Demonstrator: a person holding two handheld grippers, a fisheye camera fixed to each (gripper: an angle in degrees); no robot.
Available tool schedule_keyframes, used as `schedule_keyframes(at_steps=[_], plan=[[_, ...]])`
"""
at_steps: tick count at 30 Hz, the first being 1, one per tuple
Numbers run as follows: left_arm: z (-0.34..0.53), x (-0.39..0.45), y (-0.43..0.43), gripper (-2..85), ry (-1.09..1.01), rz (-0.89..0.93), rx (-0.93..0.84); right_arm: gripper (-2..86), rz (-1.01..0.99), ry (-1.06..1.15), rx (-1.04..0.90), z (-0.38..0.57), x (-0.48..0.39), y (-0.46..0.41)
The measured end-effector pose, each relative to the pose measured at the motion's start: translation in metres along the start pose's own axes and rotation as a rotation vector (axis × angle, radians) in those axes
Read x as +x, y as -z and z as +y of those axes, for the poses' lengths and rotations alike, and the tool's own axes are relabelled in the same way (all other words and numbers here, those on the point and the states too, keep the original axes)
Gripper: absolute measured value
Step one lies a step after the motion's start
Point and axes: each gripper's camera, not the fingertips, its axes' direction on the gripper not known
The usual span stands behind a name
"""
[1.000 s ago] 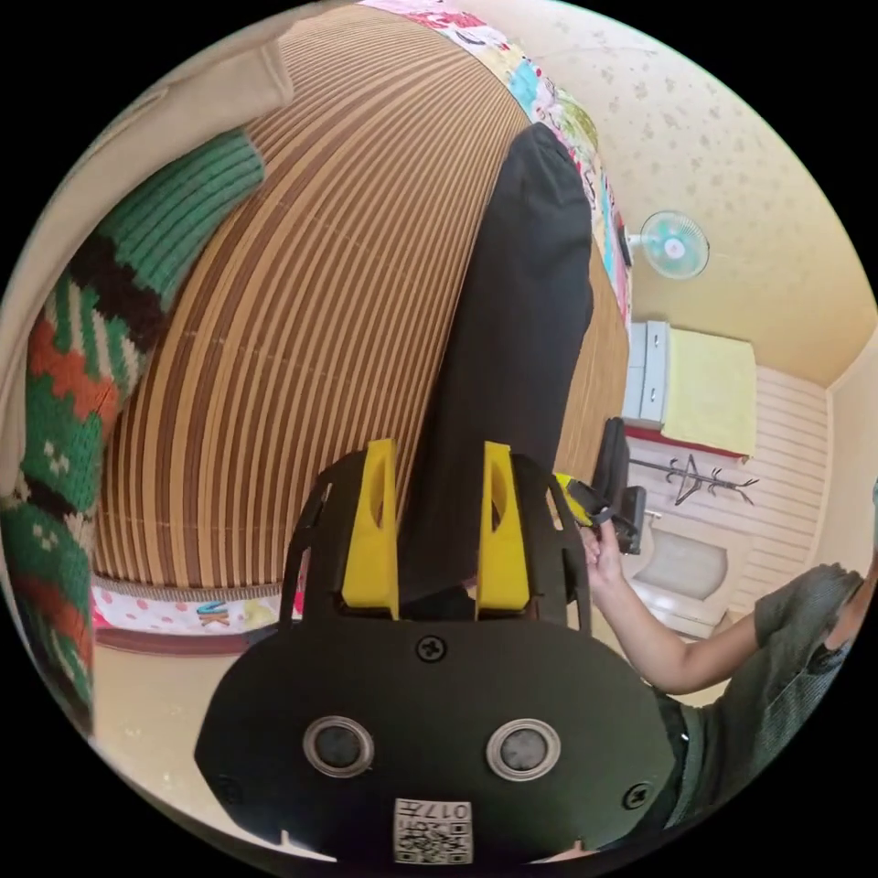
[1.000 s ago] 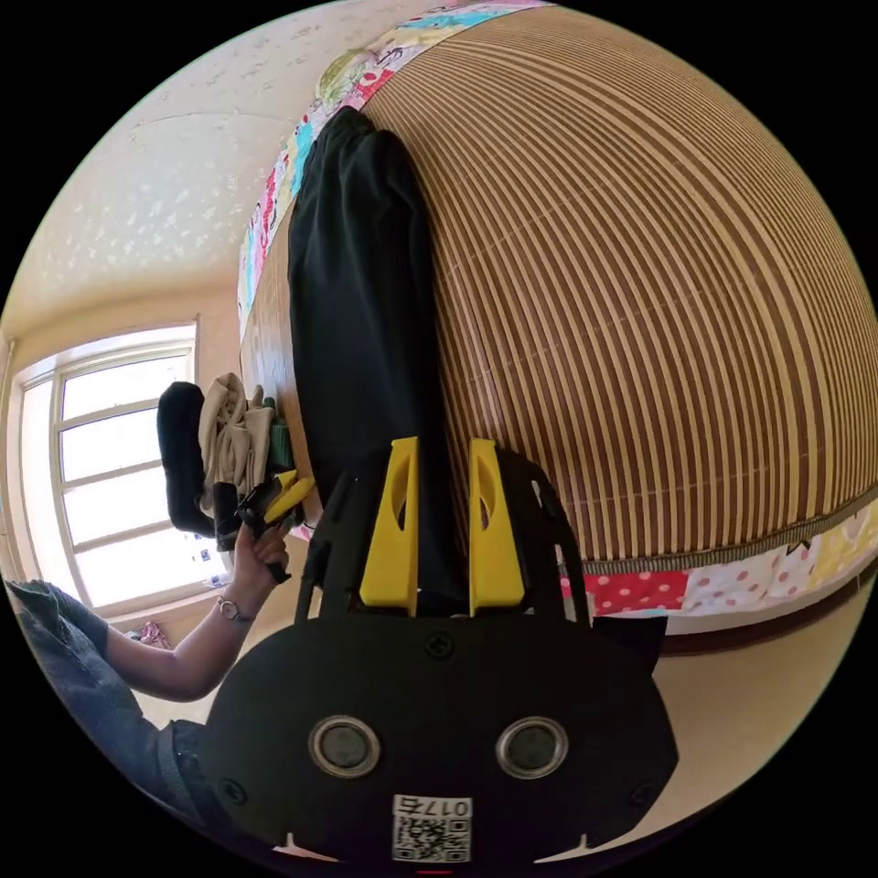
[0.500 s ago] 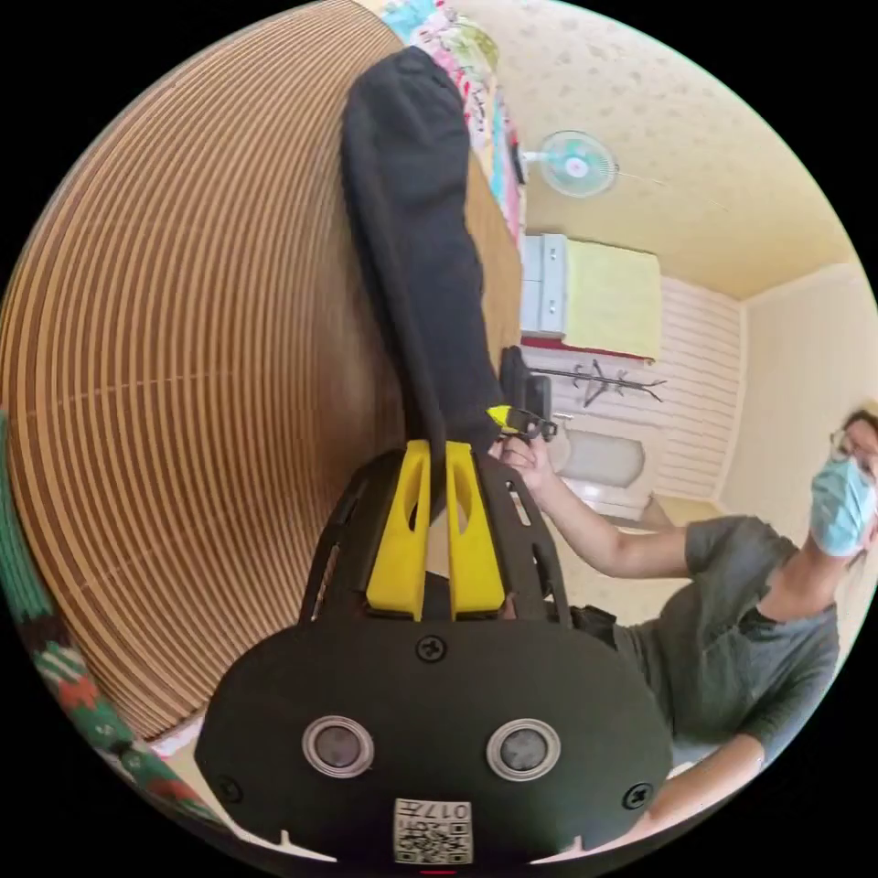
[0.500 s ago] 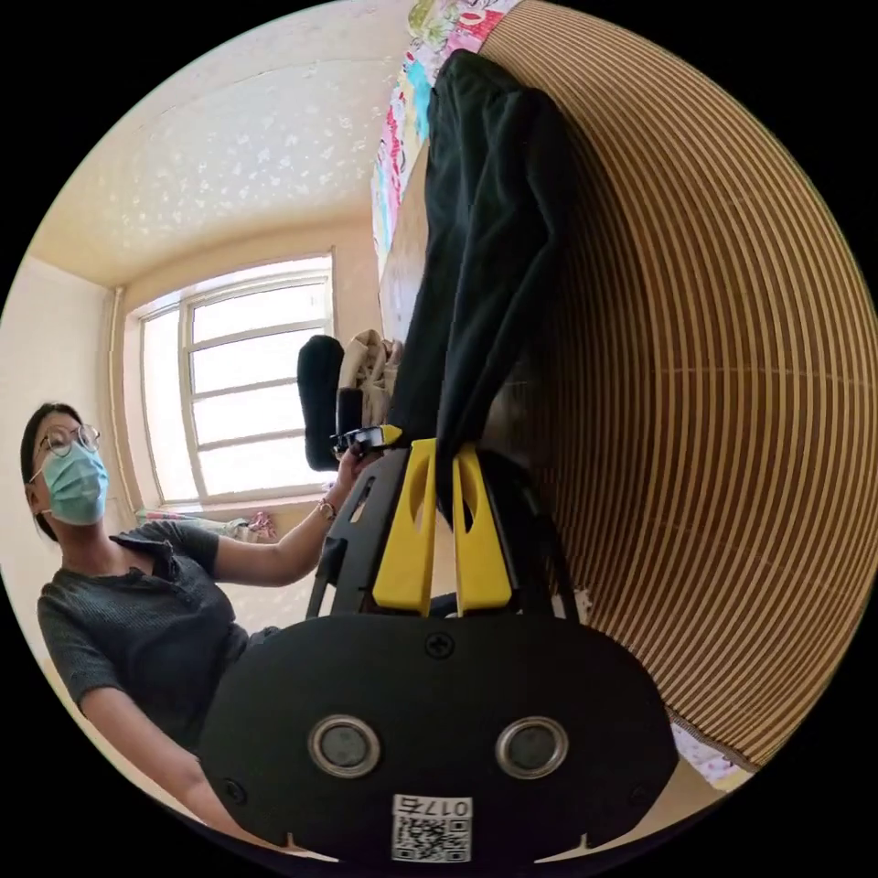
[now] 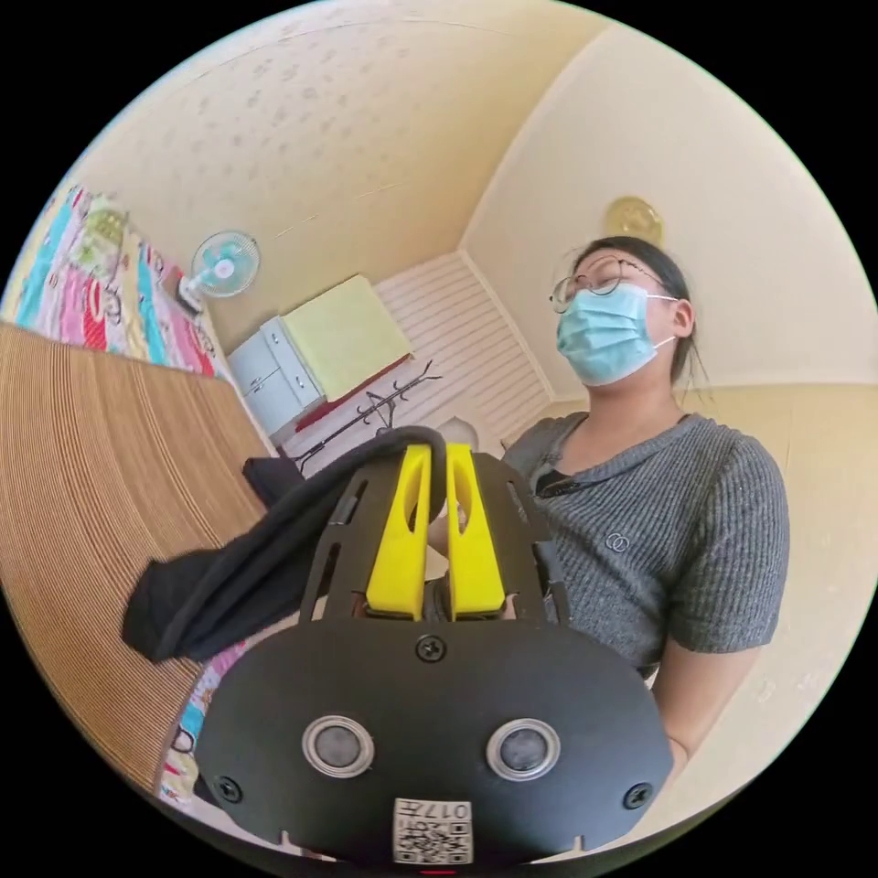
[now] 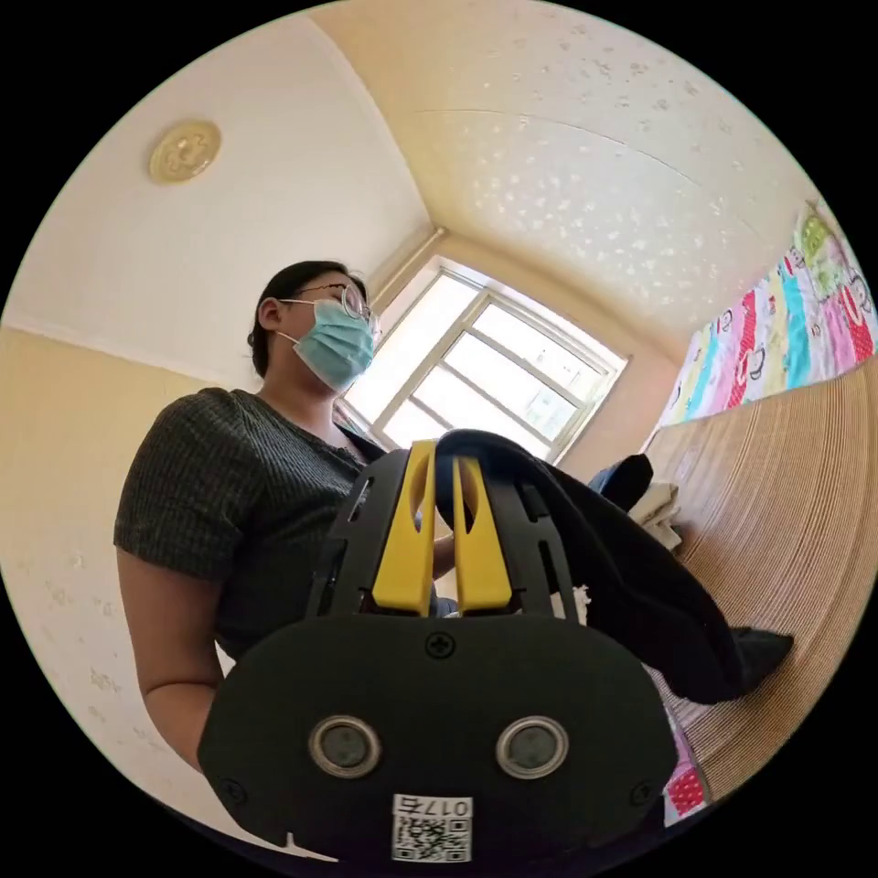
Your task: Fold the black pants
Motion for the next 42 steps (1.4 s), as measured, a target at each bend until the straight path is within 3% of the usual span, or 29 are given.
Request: schedule_keyframes(at_steps=[3, 7, 12, 14, 18, 22, 24, 27, 30, 35, 39, 42], plan=[[-0.037, 0.017, -0.002, 2.4, -0.038, -0.079, 0.04, 0.9, 0.075, 0.057, -0.013, -0.038, -0.006, -0.003], [-0.063, -0.028, 0.002, 2.6, 0.149, -0.335, 0.08, 0.8, 0.392, -0.151, -0.073, -0.074, 0.068, 0.006], [-0.087, -0.107, -0.002, 3.0, 0.259, -0.499, 0.063, 0.9, 0.502, -0.295, -0.038, -0.086, 0.163, 0.016], [-0.085, -0.128, -0.007, 3.5, 0.28, -0.602, 0.014, 1.0, 0.559, -0.358, -0.021, -0.078, 0.191, 0.014], [-0.028, -0.183, -0.022, 4.9, 0.468, -0.852, -0.181, 1.5, 0.709, -0.502, -0.182, -0.009, 0.232, -0.005], [0.074, -0.208, -0.037, 5.0, 0.64, -0.789, -0.294, 2.8, 0.729, -0.77, -0.259, 0.12, 0.248, 0.01], [0.143, -0.22, -0.041, 5.0, 0.835, -0.746, -0.33, 4.1, 0.774, -0.943, -0.299, 0.173, 0.253, 0.02], [0.189, -0.225, -0.037, 7.8, 0.963, -0.753, -0.316, 7.3, 0.847, -1.148, -0.386, 0.222, 0.261, 0.033], [0.185, -0.239, -0.03, 13.9, 0.978, -0.767, -0.232, 9.6, 0.863, -1.11, -0.372, 0.214, 0.275, 0.043], [0.14, -0.297, -0.03, 16.2, 0.888, -0.83, -0.211, 13.6, 0.906, -1.023, -0.323, 0.17, 0.34, 0.056], [0.114, -0.353, -0.044, 16.8, 0.89, -0.839, -0.277, 16.4, 0.908, -1.053, -0.317, 0.15, 0.405, 0.063], [0.114, -0.379, -0.072, 16.6, 0.93, -0.733, -0.363, 14.7, 0.808, -1.078, -0.325, 0.157, 0.432, 0.058]])
